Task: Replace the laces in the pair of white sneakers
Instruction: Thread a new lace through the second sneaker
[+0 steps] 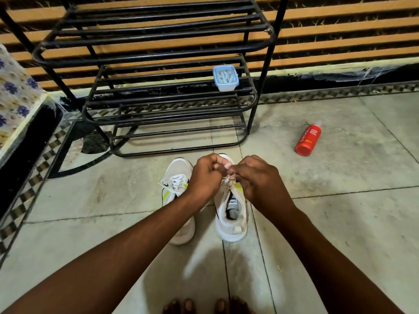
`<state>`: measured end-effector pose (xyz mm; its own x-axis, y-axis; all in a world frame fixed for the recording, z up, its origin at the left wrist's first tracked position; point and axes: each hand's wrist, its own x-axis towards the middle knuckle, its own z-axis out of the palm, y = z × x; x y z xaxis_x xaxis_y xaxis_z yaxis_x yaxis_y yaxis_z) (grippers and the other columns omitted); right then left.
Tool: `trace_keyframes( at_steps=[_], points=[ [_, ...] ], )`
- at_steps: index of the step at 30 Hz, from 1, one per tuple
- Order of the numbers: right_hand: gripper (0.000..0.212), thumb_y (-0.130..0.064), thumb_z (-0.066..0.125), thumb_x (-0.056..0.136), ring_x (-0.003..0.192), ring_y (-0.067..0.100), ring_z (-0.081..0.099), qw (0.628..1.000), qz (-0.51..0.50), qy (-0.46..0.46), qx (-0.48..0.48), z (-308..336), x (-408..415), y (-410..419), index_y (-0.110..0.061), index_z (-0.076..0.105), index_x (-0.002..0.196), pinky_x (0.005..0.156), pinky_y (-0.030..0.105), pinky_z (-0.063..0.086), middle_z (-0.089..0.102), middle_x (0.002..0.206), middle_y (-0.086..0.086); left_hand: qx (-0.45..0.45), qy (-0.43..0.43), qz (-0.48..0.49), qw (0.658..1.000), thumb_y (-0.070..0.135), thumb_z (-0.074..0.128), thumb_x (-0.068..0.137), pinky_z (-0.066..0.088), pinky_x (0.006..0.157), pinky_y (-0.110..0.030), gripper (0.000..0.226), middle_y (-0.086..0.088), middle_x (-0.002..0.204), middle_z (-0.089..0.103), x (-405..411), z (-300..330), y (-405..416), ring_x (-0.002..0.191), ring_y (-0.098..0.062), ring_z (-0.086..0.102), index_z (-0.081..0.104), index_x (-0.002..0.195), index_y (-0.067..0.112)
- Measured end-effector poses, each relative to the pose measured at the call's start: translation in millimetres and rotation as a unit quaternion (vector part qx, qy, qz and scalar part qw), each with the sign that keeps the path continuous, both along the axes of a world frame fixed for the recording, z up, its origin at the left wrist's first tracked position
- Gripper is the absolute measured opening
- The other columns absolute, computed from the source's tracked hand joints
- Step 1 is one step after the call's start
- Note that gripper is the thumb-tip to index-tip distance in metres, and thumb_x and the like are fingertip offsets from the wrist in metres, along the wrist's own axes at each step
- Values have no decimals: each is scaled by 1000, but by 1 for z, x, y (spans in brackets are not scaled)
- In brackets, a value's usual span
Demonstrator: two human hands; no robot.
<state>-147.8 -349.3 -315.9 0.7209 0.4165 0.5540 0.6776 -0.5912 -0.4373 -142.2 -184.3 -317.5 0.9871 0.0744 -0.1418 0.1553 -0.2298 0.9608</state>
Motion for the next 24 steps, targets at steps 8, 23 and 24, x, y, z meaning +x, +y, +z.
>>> trace_keyframes(
  at_steps=[8,23,24],
  points=[
    [15,-11,63,91,80,26,55,995,38,-35,-83,11,1,-2,-11,72,103,56,38,46,57,85,3,-98,47,8,994,2,51,106,47,55,-20,11,-4,63,64,-5,9,-6,53,-8,60,56,96,5],
    [25,3,68,78,66,8,55,982,-84,148,77,-14,1,-4,-17,67,94,64,29,47,62,75,-9,-78,93,-85,989,7,53,106,45,65,-15,21,-3,75,61,-14,3,-5,67,-8,57,57,87,12],
    [30,2,70,79,66,9,56,979,-81,164,84,-16,1,-4,-18,68,101,64,25,46,62,75,-9,-85,90,-76,989,4,57,103,47,64,-15,18,-3,75,65,-15,2,-4,68,-9,60,60,86,10]
  ],
)
